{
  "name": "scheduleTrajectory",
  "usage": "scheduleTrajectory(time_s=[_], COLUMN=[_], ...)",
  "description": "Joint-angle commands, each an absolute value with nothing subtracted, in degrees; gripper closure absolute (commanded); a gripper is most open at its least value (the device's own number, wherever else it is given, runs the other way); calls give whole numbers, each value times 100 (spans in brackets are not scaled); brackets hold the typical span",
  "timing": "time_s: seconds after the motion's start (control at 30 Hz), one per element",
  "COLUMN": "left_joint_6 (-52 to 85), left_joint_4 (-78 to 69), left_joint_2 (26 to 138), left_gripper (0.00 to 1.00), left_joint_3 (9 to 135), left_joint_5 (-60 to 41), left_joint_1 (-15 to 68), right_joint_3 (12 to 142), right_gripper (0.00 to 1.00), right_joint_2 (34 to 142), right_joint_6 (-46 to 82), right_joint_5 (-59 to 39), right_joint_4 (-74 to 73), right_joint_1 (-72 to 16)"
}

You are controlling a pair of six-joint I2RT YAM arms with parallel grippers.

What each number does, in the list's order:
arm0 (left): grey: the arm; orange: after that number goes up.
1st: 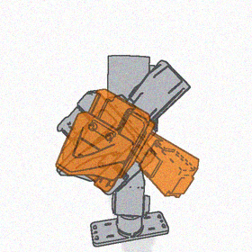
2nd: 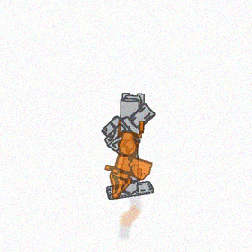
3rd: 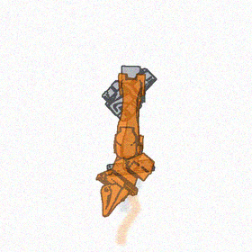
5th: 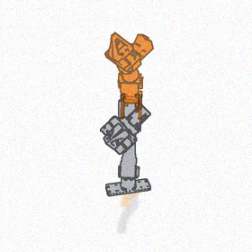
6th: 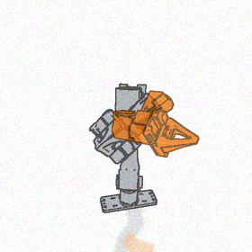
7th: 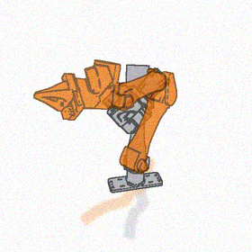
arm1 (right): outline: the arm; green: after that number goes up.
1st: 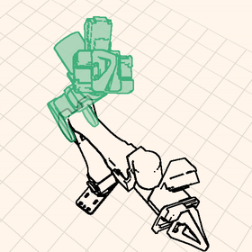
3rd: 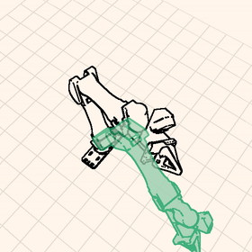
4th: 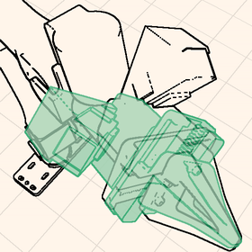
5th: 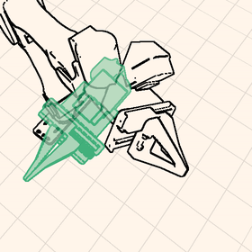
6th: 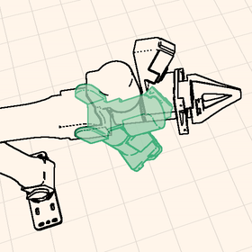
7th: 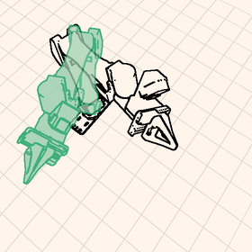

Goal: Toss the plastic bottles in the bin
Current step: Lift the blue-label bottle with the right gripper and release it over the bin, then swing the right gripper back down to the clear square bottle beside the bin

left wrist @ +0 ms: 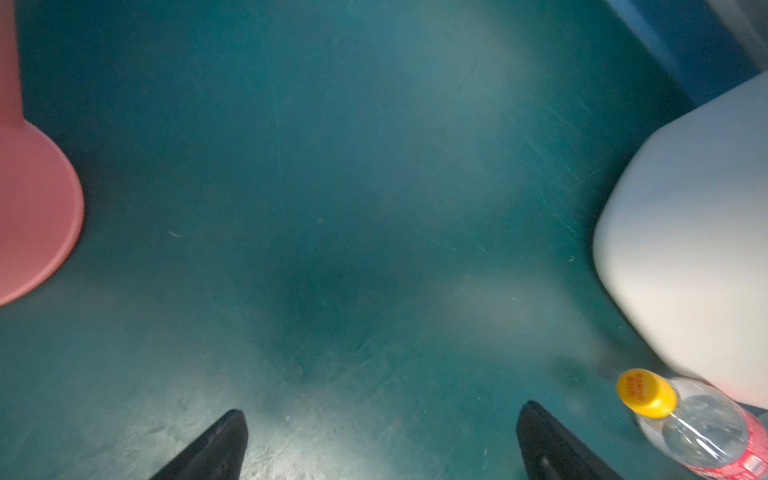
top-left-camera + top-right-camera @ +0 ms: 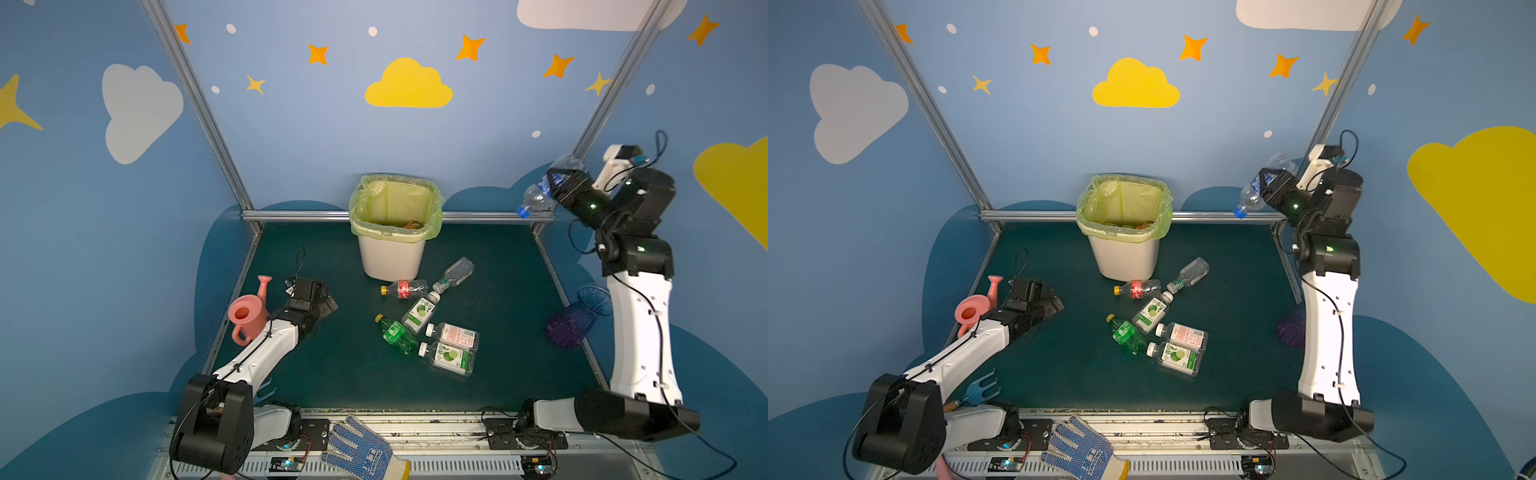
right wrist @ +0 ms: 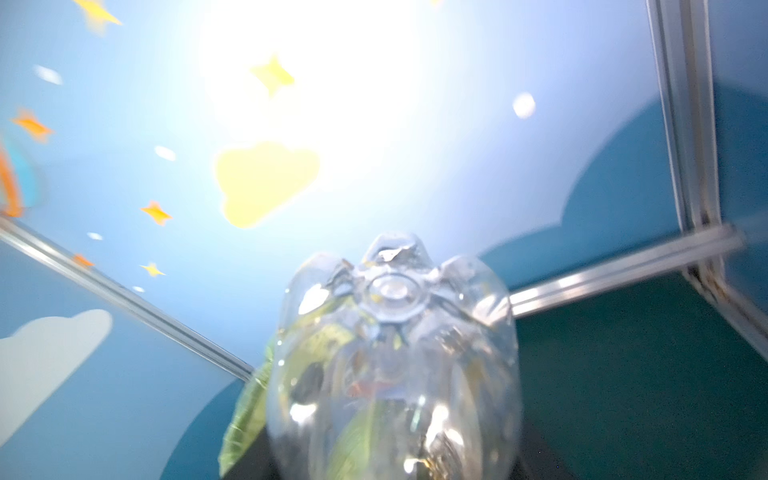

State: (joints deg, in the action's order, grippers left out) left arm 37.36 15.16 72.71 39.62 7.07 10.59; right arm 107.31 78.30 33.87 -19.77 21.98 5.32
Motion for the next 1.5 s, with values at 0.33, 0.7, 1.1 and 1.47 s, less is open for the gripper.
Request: scheduleTrajectory(time_s=[0.33, 0.7, 1.1, 1.47], left_joint_6=[3705, 3559, 3577, 3595], left_joint_4=[1720, 1684, 1599, 1691], left_joint_2=[7771, 7239, 7151, 7182], left_gripper=[0, 0, 0, 0], left_joint_3=[4351, 4099, 3951, 3979], left_joint_5=[45, 172, 251, 598], left_joint_1=[1028, 1045, 1076, 1298], right_joint_3=[16780, 12613, 9240, 9391], right_gripper=[22, 2, 2, 2], right_joint_2=[12866, 9440, 8881, 10787], right_joint_6=[1944, 1861, 2964, 3297], right_joint_5=[-2087, -950, -1041, -566], right_joint_4=[5681, 3219, 3083, 4128], right_joint_1=[-2348, -1978, -713, -1027])
